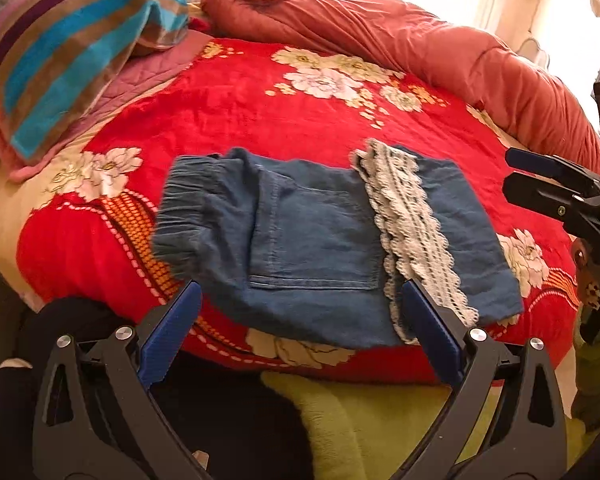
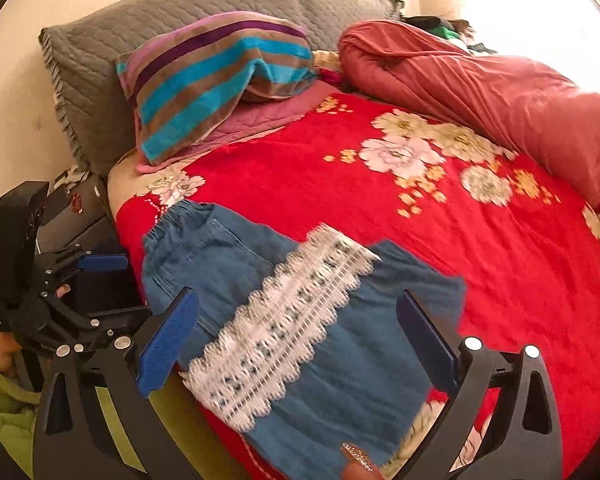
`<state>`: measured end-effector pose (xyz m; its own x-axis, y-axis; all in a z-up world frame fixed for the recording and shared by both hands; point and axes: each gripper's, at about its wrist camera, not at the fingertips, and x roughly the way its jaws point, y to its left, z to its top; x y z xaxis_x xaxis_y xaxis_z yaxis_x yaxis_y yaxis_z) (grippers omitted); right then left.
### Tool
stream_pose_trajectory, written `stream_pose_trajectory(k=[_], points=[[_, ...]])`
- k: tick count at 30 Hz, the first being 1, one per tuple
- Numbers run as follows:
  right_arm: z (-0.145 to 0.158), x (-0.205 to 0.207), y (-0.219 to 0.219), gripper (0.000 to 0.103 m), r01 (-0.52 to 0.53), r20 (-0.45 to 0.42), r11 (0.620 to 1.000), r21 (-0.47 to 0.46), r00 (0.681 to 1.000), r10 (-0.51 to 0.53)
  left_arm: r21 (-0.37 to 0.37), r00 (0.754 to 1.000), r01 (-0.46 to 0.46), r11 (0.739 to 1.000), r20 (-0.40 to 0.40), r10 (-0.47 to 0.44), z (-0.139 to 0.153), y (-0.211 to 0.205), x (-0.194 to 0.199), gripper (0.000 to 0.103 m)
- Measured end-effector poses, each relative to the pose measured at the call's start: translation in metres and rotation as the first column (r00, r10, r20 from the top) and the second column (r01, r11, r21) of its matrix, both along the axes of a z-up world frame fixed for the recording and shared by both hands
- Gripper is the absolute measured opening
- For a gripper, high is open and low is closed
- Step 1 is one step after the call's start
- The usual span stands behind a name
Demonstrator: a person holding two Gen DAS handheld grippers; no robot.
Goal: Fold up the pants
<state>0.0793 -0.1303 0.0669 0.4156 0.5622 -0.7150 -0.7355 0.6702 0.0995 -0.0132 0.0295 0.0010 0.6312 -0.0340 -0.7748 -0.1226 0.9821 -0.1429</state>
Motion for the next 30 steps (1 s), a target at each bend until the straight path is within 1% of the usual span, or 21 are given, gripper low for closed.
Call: stream_pose_trajectory(k=[6,11,14,16,19,20,21,22,24,25,26,28,30], points=[[-0.005,0.012,0.041,0.098,-0.074,-0.049,0.997,-0.023,0.996,0.073,-0.046,0.999,-0.044,0.998,0.005,0.044,-0.004,0.021,-0.002,0.093],[-0.007,0.025,0.073,0.098,-0.128,-0.069,0.99,-0.057,0.99,0.124,-0.124,0.995,-0.089,0.988,0.037,0.094,-0.008,0.045,-0.007,0.093],[-0.008,0.034,0.095,0.098,-0.168,-0.075,0.982,-0.083,0.984,0.162,-0.177,0.991,-0.117,0.977,0.047,0.127,-0.011,0.06,-0.008,0.093],[-0.008,0.039,0.106,0.098,-0.188,-0.074,0.977,-0.096,0.981,0.181,-0.19,0.989,-0.125,0.974,0.049,0.136,-0.012,0.065,-0.008,0.093],[-0.013,0.047,0.129,0.098,-0.245,-0.099,0.963,-0.113,0.967,0.234,-0.208,0.991,-0.114,0.972,0.043,0.125,-0.016,0.068,-0.002,0.093],[-0.016,0.05,0.138,0.098,-0.264,-0.108,0.957,-0.121,0.962,0.252,-0.217,0.992,-0.105,0.97,0.041,0.117,-0.018,0.068,-0.001,0.091],[-0.019,0.052,0.146,0.098,-0.288,-0.122,0.949,-0.128,0.954,0.273,-0.233,0.994,-0.092,0.968,0.043,0.105,-0.02,0.069,0.002,0.083],[-0.022,0.053,0.152,0.098,-0.309,-0.135,0.942,-0.135,0.947,0.291,-0.258,0.996,-0.075,0.963,0.036,0.087,-0.024,0.07,0.006,0.071],[-0.031,0.054,0.17,0.098,-0.362,-0.169,0.92,-0.149,0.926,0.337,-0.277,0.997,-0.062,0.959,0.017,0.069,-0.032,0.07,0.011,0.06],[-0.037,0.054,0.179,0.098,-0.393,-0.192,0.906,-0.157,0.912,0.362,-0.285,0.998,-0.057,0.957,0.006,0.061,-0.037,0.07,0.013,0.057],[-0.042,0.053,0.186,0.098,-0.41,-0.201,0.897,-0.165,0.904,0.376,-0.303,0.998,-0.058,0.951,-0.006,0.059,-0.042,0.071,0.015,0.056],[-0.054,0.054,0.198,0.098,-0.444,-0.231,0.878,-0.181,0.887,0.401,-0.328,0.998,-0.057,0.943,-0.004,0.059,-0.046,0.075,0.016,0.055],[-0.067,0.057,0.208,0.098,-0.452,-0.253,0.873,-0.182,0.88,0.402,-0.347,0.998,-0.057,0.936,0.001,0.061,-0.047,0.079,0.016,0.054]])
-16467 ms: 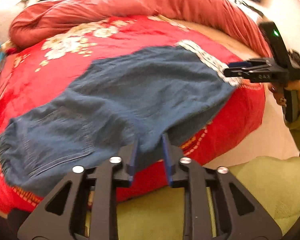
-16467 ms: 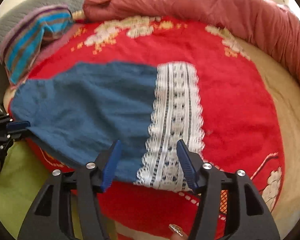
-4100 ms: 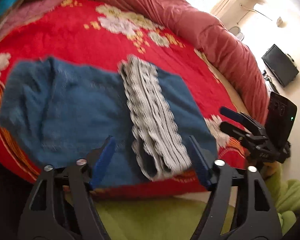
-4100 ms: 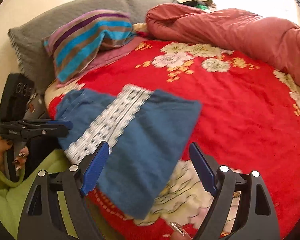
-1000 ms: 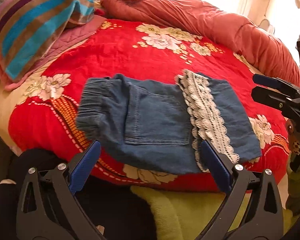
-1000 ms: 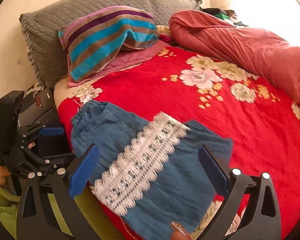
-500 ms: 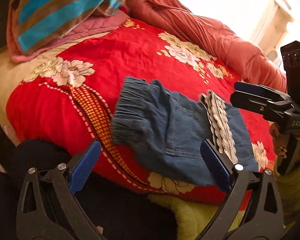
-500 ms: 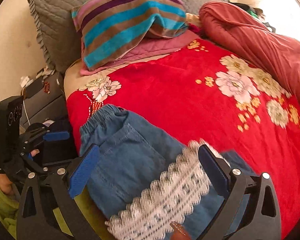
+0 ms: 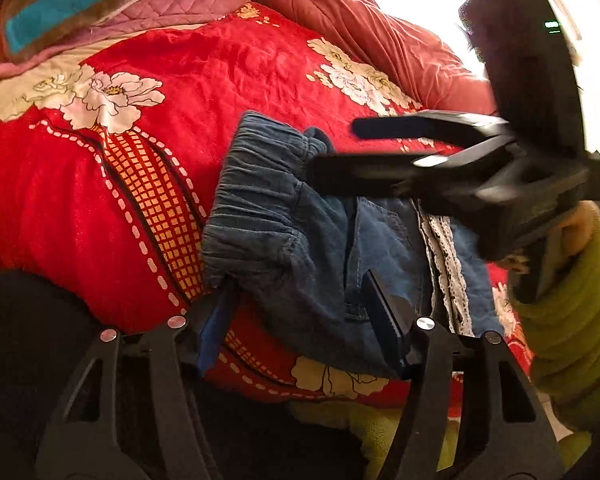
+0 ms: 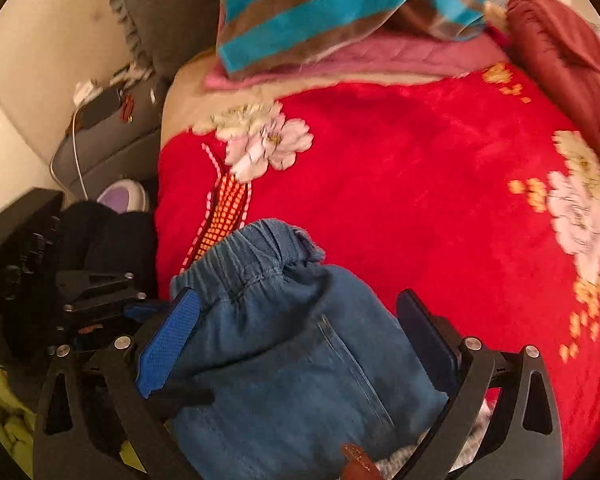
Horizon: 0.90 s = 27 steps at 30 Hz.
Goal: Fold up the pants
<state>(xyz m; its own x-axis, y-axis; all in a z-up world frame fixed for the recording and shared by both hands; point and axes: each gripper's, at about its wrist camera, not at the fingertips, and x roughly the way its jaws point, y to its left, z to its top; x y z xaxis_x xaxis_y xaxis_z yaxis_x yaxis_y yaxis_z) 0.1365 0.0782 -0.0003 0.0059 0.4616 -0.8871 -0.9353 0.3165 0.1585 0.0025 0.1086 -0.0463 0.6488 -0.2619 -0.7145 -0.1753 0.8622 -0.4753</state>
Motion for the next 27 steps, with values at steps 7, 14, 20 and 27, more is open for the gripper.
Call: stream_pose_trajectory(k=[7,14,20,27], points=[[-0.029,0.005,0.021,0.098,-0.046,-0.134,0.999,0.004,0.99,0.046,-0.013,1.0,0.002,1.0,0.004,-0.002,-0.002,0.002,-0.001,0.054],[-0.021,0.004,0.006,0.051,-0.043,-0.165,0.996,0.08,0.985,0.056,-0.015,1.0,-0.007,1.0,0.009,0.007,-0.002,0.002,-0.005,0.063],[0.009,0.012,-0.037,0.042,0.02,-0.2,0.977,0.212,0.98,0.023,-0.01,1.0,-0.001,1.0,0.001,0.001,0.002,-0.008,-0.008,0.074],[0.042,0.017,-0.101,0.042,0.104,-0.214,0.934,0.342,0.976,-0.03,-0.07,0.997,0.062,0.996,0.059,-0.058,0.019,-0.031,-0.003,0.085]])
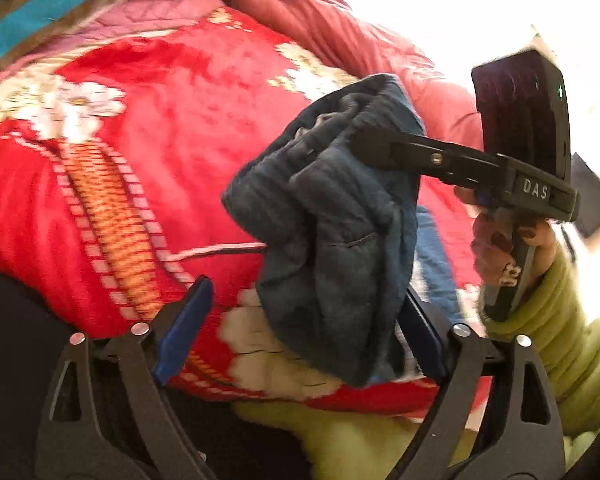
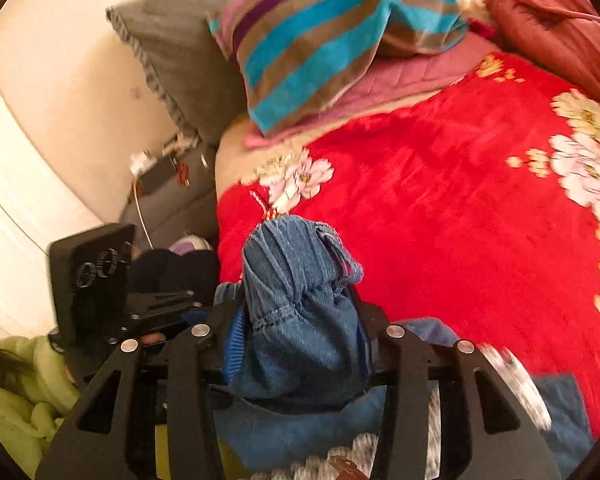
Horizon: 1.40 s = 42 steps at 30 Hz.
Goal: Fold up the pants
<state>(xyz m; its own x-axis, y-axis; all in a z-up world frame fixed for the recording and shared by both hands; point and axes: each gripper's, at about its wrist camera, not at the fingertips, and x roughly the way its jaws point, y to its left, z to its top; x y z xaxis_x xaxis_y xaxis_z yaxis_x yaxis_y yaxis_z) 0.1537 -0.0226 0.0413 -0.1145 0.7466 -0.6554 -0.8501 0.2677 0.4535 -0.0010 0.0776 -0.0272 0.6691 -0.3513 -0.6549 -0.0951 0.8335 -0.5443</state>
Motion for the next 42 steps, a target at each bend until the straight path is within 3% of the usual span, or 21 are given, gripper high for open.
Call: stream_pose_trajectory(k=[7,10,12,17,20,22,24,26,29,30,32,35,37,42], points=[[0.02,0.005,-0.058,0.044,0.084,0.023,0.993,0.08,0.996,-0.086,-0.128,0.991,0.131,0.983,0.012,-0.13,0.006,-0.037,0.028,0.085],[0.022,0.007,-0.096,0.059,0.173,0.007,0.975,0.139,0.984,-0.176,-0.172,0.977,0.214,0.962,0.045,-0.21,0.012,-0.062,0.037,0.085],[0.018,0.011,-0.128,0.076,0.282,-0.02,0.944,0.171,0.959,-0.283,-0.201,0.961,0.277,0.939,0.078,-0.267,0.016,-0.08,0.039,0.085],[-0.013,0.007,-0.2,0.085,0.514,-0.06,0.856,0.06,0.857,-0.511,-0.123,0.9,0.435,0.892,0.09,-0.426,0.019,-0.129,0.035,0.086],[-0.032,0.002,-0.216,0.089,0.549,-0.115,0.836,0.001,0.83,-0.545,-0.103,0.86,0.51,0.854,0.057,-0.507,0.012,-0.155,0.033,0.089],[-0.038,0.001,-0.219,0.089,0.558,-0.134,0.83,-0.019,0.821,-0.555,0.006,0.851,0.525,0.851,0.003,-0.525,0.009,-0.172,0.035,0.092],[-0.046,0.003,-0.213,0.089,0.566,-0.138,0.823,-0.056,0.812,-0.567,0.056,0.851,0.524,0.85,-0.03,-0.524,0.008,-0.178,0.033,0.092],[-0.054,0.006,-0.205,0.089,0.557,-0.139,0.825,-0.098,0.813,-0.565,0.05,0.859,0.511,0.858,-0.041,-0.51,0.004,-0.175,0.032,0.092],[-0.058,0.0,-0.192,0.055,0.523,-0.096,0.839,-0.154,0.837,-0.539,0.037,0.873,0.487,0.872,-0.049,-0.485,0.002,-0.162,0.032,0.092],[-0.054,-0.005,-0.191,0.052,0.518,-0.075,0.843,-0.144,0.844,-0.531,0.038,0.875,0.483,0.875,-0.051,-0.481,0.002,-0.16,0.031,0.092],[-0.048,-0.011,-0.192,0.05,0.506,-0.031,0.852,-0.132,0.857,-0.514,0.042,0.878,0.477,0.878,-0.053,-0.475,-0.001,-0.157,0.036,0.092],[-0.061,-0.01,-0.195,0.051,0.521,0.039,0.831,-0.195,0.851,-0.524,0.016,0.877,0.479,0.878,-0.043,-0.478,-0.003,-0.153,0.035,0.092],[-0.066,-0.012,-0.196,0.053,0.528,0.036,0.827,-0.191,0.846,-0.532,0.016,0.878,0.477,0.879,-0.044,-0.476,-0.002,-0.154,0.033,0.092],[-0.042,-0.021,-0.205,0.065,0.54,0.057,0.832,-0.128,0.841,-0.537,0.079,0.897,0.443,0.893,-0.035,-0.441,0.008,-0.152,0.025,0.092]])
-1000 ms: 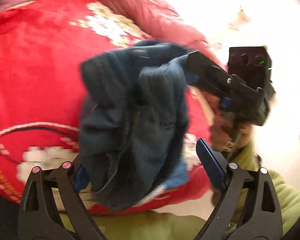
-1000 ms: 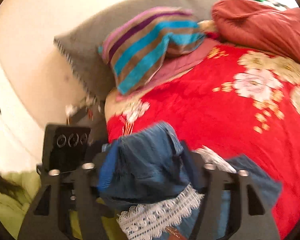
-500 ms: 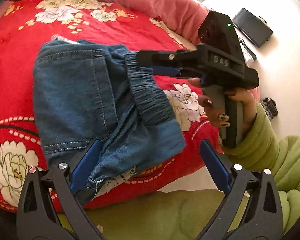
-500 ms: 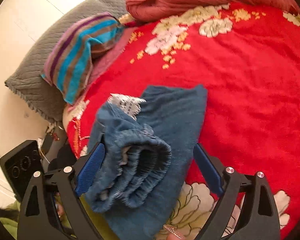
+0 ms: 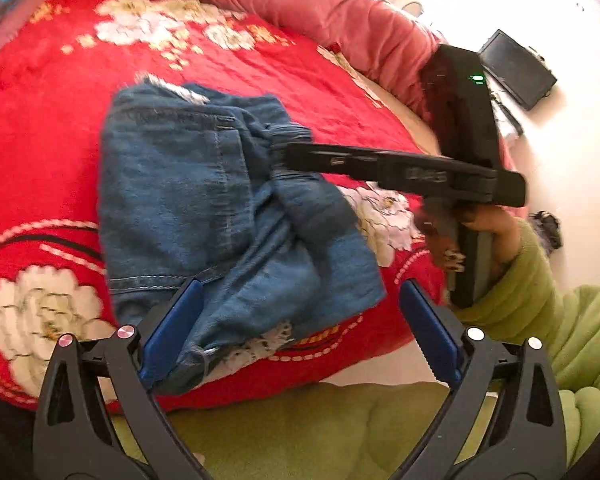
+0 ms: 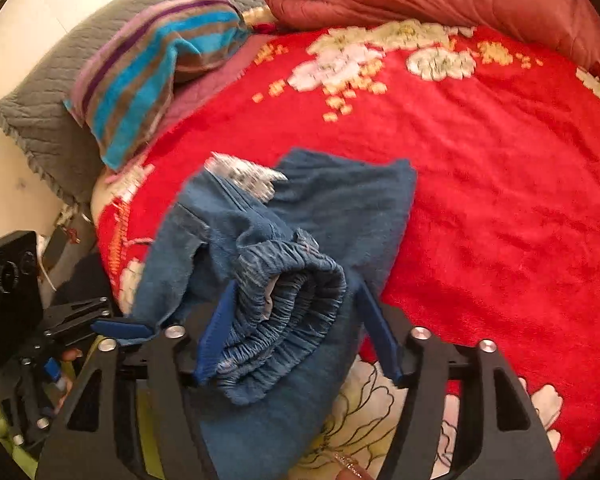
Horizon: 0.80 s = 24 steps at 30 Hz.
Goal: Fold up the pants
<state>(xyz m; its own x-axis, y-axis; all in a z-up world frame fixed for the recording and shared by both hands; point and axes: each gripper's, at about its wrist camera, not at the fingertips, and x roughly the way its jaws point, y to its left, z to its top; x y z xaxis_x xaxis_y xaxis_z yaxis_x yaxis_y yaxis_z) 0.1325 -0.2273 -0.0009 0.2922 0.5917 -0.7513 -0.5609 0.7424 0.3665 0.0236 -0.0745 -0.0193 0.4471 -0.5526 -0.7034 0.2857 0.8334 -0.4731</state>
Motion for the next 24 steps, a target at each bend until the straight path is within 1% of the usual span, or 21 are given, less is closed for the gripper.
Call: stream_pose_trajectory(k=[1,3,5,11,16,19,21,23,24], points=[[0.007,-0.003,-0.004,0.067,0.006,0.025,1.0,0.002,1.0,-0.006,0.017,1.0,-0.012,1.0,0.014,0.012,0.004,0.001,-0.002,0.092],[0.019,-0.008,-0.009,0.077,0.013,0.065,1.0,0.008,0.998,-0.014,0.042,0.999,-0.037,0.998,0.032,0.036,0.01,0.003,-0.004,0.093],[0.031,-0.015,-0.014,0.077,0.008,0.097,1.0,0.019,0.995,-0.01,0.07,0.997,-0.065,0.995,0.045,0.062,0.014,0.006,-0.006,0.093],[0.056,-0.037,-0.025,0.077,-0.016,0.181,0.999,0.03,0.983,0.01,0.114,0.992,-0.115,0.987,0.074,0.107,0.025,0.012,-0.009,0.093],[0.068,-0.056,-0.03,0.077,-0.05,0.243,0.999,-0.002,0.969,0.049,0.133,0.987,-0.15,0.98,0.084,0.14,0.029,0.019,-0.01,0.093],[0.073,-0.074,-0.028,0.077,-0.111,0.288,0.993,-0.041,0.95,0.118,0.139,0.982,-0.176,0.974,0.086,0.165,0.029,0.029,-0.005,0.093],[0.073,-0.086,-0.02,0.077,-0.164,0.31,0.983,-0.078,0.933,0.18,0.148,0.974,-0.221,0.964,0.092,0.209,0.031,0.043,0.002,0.093],[0.071,-0.102,-0.008,0.077,-0.238,0.326,0.964,-0.114,0.908,0.263,0.134,0.97,-0.239,0.962,0.074,0.231,0.031,0.057,0.012,0.093],[0.068,-0.11,0.0,0.077,-0.284,0.321,0.95,-0.129,0.895,0.311,0.125,0.971,-0.238,0.963,0.063,0.231,0.031,0.061,0.017,0.085]])
